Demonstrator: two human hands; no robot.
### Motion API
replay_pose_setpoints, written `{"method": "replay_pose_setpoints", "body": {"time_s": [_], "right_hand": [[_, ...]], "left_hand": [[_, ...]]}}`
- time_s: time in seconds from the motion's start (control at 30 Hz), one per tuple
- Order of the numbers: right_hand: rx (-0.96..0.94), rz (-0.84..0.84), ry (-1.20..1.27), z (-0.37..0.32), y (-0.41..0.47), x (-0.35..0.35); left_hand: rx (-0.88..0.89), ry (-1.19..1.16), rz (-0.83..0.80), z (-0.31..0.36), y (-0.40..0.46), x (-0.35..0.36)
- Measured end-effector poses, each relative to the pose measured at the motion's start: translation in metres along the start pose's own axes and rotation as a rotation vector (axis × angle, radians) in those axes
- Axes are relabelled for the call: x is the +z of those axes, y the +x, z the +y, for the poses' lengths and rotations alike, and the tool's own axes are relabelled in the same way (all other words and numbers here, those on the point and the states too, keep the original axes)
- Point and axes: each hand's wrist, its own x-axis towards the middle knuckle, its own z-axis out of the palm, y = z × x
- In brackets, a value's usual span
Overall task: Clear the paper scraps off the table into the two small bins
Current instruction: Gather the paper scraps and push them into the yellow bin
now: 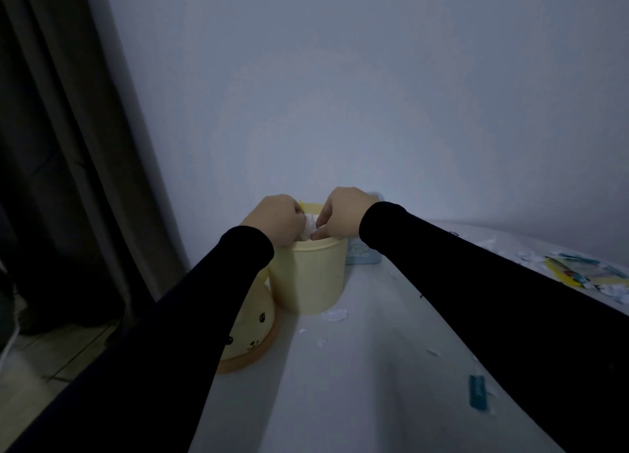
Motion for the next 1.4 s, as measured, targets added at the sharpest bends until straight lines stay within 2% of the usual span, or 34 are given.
{"method": "replay_pose_setpoints", "body": {"time_s": [0.1, 0.23, 0.3, 0.43, 0.5, 0.53, 0.6, 0.67, 0.73, 0.83, 1.0, 1.2, 1.4], "right_hand": [[0.0, -0.007, 0.009, 0.001, 0.003, 0.002], [-0.002, 0.032, 0.077, 0.005, -0.005, -0.001], [0.0, 0.079, 0.185, 0.008, -0.015, -0.004], [-0.031, 0.366, 0.388, 0.013, -0.042, 0.005], [0.01, 0.437, 0.426, 0.018, -0.059, 0.022], [0.041, 0.416, 0.41, 0.02, -0.069, 0.035], [0.071, 0.318, 0.33, 0.028, -0.084, 0.063], [0.079, 0.202, 0.263, 0.031, -0.097, 0.082], [0.036, 0.077, 0.103, 0.031, -0.104, 0.095], [-0.064, 0.001, -0.114, 0.025, -0.112, 0.108], [-0.064, 0.102, -0.214, 0.026, -0.134, 0.107], [0.132, 0.119, -0.308, 0.063, -0.197, 0.087], [0.339, 0.197, -0.101, 0.114, -0.253, 0.073]], "left_hand": [[-0.016, -0.006, 0.001, 0.002, 0.0, -0.007], [0.055, -0.061, 0.151, 0.0, -0.008, -0.01], [0.109, -0.107, 0.246, 0.002, -0.015, -0.009], [0.216, -0.177, 0.534, 0.016, -0.057, 0.002], [0.239, -0.206, 0.625, 0.026, -0.09, 0.017], [0.227, -0.21, 0.599, 0.029, -0.107, 0.027], [0.135, -0.16, 0.392, 0.032, -0.134, 0.049], [-0.032, 0.027, 0.138, 0.033, -0.151, 0.068], [-0.145, 0.179, 0.003, 0.034, -0.162, 0.08], [-0.163, 0.227, -0.023, 0.037, -0.172, 0.088], [-0.006, 0.288, 0.037, 0.03, -0.171, 0.092], [0.101, -0.099, -0.034, 0.039, -0.171, 0.107], [0.154, -0.33, -0.075, 0.096, -0.187, 0.129]]}}
